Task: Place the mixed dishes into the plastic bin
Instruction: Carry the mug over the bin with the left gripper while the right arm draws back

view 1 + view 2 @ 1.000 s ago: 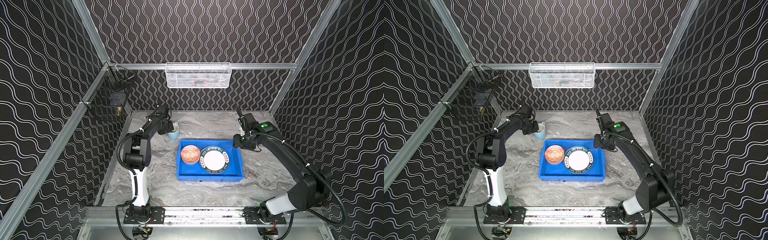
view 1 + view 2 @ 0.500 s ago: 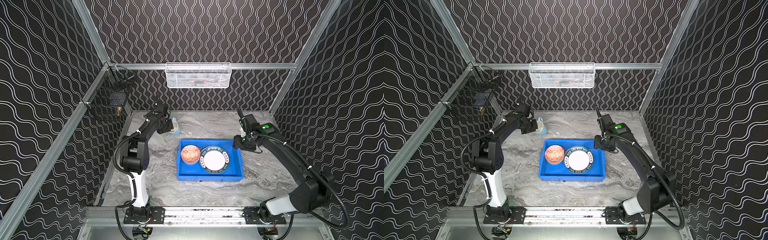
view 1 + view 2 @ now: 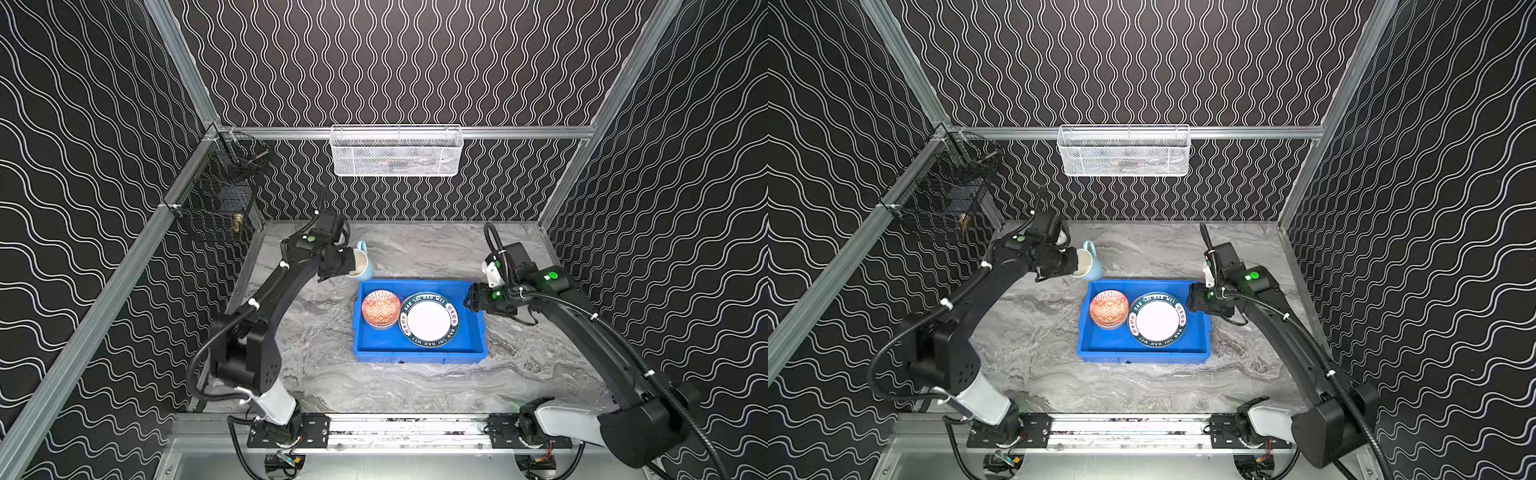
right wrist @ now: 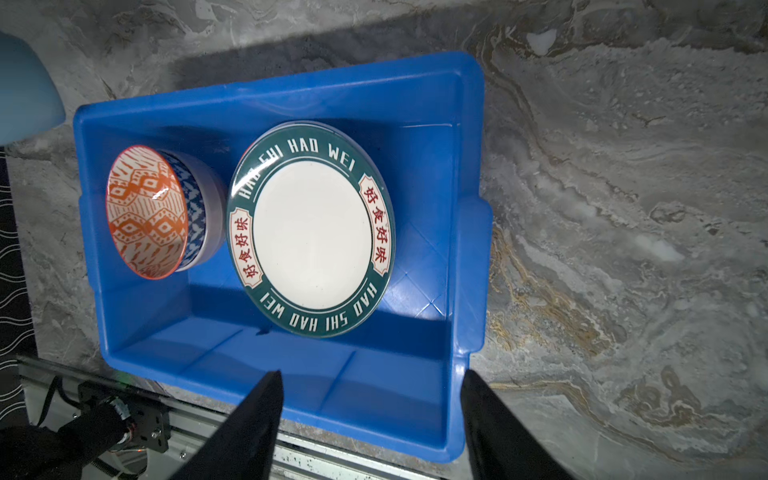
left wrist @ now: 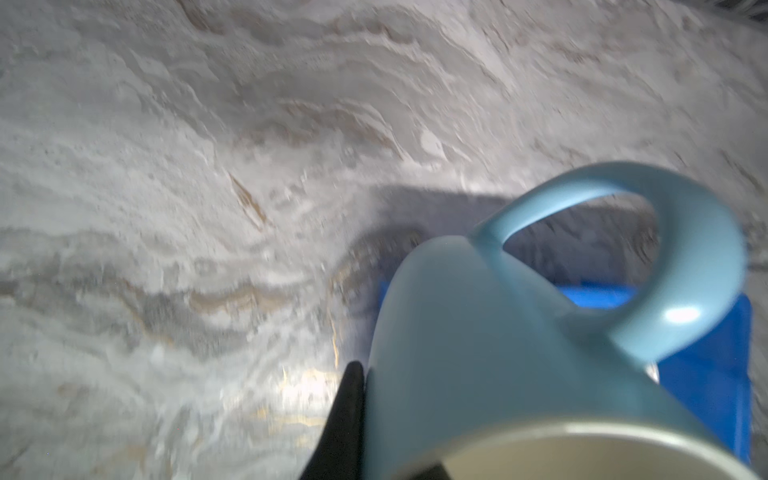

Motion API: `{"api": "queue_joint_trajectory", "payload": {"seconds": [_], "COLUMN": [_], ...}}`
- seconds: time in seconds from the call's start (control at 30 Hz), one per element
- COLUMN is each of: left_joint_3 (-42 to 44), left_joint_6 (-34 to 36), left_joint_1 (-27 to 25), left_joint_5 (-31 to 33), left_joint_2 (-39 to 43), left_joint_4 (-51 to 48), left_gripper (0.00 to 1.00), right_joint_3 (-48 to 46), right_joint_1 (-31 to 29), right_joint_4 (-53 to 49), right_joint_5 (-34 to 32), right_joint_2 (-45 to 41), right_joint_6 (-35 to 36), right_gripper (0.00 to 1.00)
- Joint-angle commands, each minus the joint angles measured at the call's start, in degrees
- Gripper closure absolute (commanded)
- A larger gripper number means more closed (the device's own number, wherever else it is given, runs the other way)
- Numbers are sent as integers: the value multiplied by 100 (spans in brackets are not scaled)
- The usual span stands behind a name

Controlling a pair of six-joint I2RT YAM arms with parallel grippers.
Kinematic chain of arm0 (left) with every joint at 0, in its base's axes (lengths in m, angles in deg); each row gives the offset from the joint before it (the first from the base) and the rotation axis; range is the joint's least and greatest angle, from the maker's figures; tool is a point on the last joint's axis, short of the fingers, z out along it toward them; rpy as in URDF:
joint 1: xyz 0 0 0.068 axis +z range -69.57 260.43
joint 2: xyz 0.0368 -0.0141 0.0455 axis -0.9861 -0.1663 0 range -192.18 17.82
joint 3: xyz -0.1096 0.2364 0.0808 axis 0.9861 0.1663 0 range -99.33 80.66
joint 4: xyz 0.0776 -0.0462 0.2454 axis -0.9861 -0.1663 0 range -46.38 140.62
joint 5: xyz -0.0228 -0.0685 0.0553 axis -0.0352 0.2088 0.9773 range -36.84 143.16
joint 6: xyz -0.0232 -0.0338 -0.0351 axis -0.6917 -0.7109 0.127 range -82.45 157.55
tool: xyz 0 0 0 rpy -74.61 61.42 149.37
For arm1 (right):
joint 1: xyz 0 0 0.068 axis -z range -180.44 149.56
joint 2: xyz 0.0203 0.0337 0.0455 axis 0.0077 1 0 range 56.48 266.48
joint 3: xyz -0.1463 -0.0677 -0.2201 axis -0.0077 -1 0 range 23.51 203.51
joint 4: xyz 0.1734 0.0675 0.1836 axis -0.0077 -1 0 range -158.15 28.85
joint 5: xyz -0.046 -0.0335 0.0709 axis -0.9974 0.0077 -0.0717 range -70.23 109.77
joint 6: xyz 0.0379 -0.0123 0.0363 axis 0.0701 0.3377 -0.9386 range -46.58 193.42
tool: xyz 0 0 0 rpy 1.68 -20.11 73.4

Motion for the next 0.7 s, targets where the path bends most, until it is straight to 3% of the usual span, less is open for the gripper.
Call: {"api": "queue_joint_trajectory", "payload": {"seconds": [0.0,0.33,0.67], "left_joint_3": [233,1309,1858], "left_joint_6": [-53,-1061,-1824], "left_joint_1": [-379,-1737,-2807], "left_joint_5": [193,474,866], "left_joint_2": [558,2195,2555], "left_joint_4": [-368,-971,-992], "left_gripper": [91,90,90], "right_joint_3": [-177,-853,-1118], "right_joint_1": [-19,-166,-248], "right_joint_4": [111,-41,-428], "right_joint_5": [143,189,181], "right_joint_2": [-277,-1221,-2073], "right_joint_6": [18,-151,-362], "right_gripper": [30,30,29]}}
